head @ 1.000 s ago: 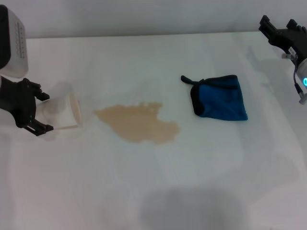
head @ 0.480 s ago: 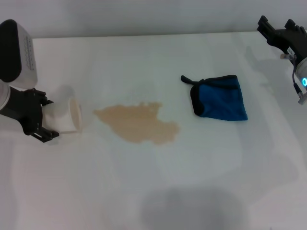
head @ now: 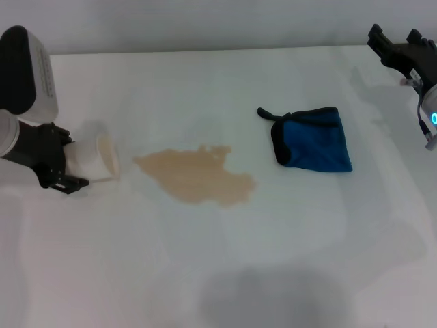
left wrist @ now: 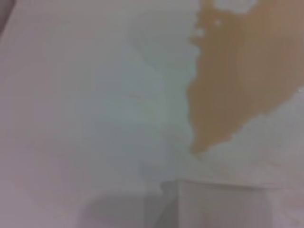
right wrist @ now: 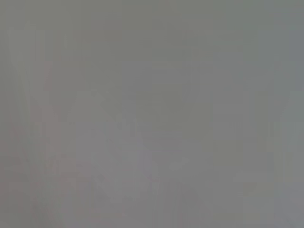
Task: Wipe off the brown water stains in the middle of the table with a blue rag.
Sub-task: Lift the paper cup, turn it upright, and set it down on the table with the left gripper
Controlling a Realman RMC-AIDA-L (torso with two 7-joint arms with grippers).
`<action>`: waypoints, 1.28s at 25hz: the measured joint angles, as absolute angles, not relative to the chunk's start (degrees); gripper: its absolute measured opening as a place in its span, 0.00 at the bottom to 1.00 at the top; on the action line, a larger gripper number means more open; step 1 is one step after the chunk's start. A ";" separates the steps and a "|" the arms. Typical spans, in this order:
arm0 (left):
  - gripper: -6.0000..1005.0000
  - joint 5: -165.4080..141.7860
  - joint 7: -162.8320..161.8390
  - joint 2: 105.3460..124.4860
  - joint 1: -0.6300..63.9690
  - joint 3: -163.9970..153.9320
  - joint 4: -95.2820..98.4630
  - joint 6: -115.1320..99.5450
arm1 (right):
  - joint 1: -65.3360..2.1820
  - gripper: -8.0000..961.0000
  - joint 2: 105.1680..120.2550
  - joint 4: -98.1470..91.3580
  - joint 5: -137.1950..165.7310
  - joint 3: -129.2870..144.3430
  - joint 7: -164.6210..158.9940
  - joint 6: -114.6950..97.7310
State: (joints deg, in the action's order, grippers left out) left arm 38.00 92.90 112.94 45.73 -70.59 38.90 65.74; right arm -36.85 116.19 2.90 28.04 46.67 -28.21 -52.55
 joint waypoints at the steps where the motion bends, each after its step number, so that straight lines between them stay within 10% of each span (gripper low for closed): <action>1: 0.80 38.06 92.89 112.96 45.73 -70.41 38.97 65.62 | -36.83 0.91 116.19 2.90 28.04 46.67 -28.21 -52.55; 32: 0.69 92.51 121.67 119.33 30.33 -47.23 23.15 55.37 | -35.31 0.91 116.19 -0.34 28.04 46.71 -27.70 -52.62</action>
